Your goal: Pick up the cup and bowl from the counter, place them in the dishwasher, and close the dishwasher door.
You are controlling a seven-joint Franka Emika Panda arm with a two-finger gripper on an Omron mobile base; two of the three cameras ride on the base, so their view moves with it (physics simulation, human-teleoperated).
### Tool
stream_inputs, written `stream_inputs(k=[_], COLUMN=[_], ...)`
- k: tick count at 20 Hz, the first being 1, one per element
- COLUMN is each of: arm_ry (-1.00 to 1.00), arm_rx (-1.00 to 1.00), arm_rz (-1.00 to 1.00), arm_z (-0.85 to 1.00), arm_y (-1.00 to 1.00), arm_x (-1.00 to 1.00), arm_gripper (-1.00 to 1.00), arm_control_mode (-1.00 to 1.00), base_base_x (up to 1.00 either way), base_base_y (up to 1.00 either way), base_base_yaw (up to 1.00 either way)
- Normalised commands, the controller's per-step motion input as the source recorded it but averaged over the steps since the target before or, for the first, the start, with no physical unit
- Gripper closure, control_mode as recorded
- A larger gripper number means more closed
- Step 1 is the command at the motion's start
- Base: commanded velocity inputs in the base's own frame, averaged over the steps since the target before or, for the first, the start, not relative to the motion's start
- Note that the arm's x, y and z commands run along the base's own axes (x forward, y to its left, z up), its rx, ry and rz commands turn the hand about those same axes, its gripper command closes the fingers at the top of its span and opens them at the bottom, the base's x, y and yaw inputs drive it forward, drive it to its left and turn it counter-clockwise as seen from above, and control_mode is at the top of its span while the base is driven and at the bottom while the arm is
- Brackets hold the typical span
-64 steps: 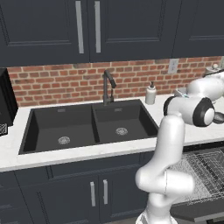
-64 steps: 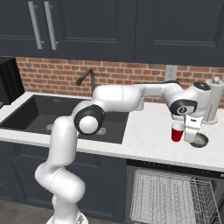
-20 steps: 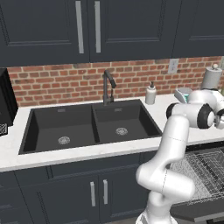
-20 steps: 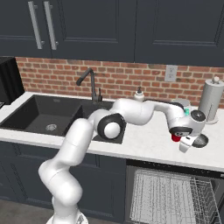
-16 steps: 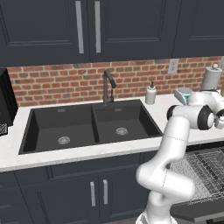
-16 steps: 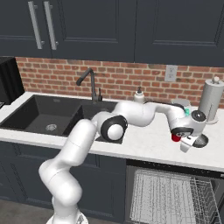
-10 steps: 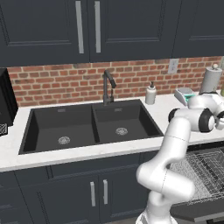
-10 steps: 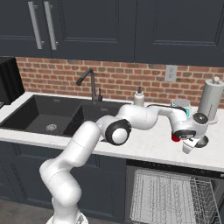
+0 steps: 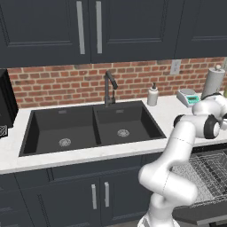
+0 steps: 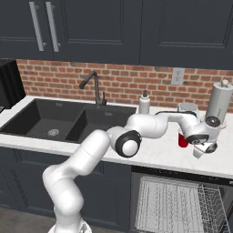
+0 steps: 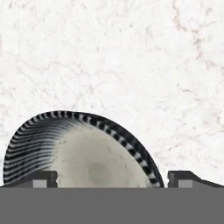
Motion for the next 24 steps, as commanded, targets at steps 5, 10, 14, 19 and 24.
stream_inputs(k=[5,10,14,19,24], arm_ry=[0.02,0.08,0.07,0.07,0.01], arm_rx=[0.00,0.00,0.00,0.01,0.02], arm_rz=[0.00,0.00,0.00,0.00,0.00], arm_z=[-0.43,-0.57,-0.55,-0.43,-0.11], arm_y=[-0.01,0.00,0.00,0.00,0.00], arm_x=[0.02,-0.01,-0.17,-0.28,-0.50], arm_gripper=[1.00,1.00,1.00,1.00,1.00], arm_control_mode=[-1.00,-1.00,-1.00,-1.00,-1.00], base_base_x=[0.00,0.00,0.00,0.00,0.00], base_base_y=[0.00,0.00,0.00,0.00,0.00], base_base_yaw=[0.00,0.00,0.00,0.00,0.00])
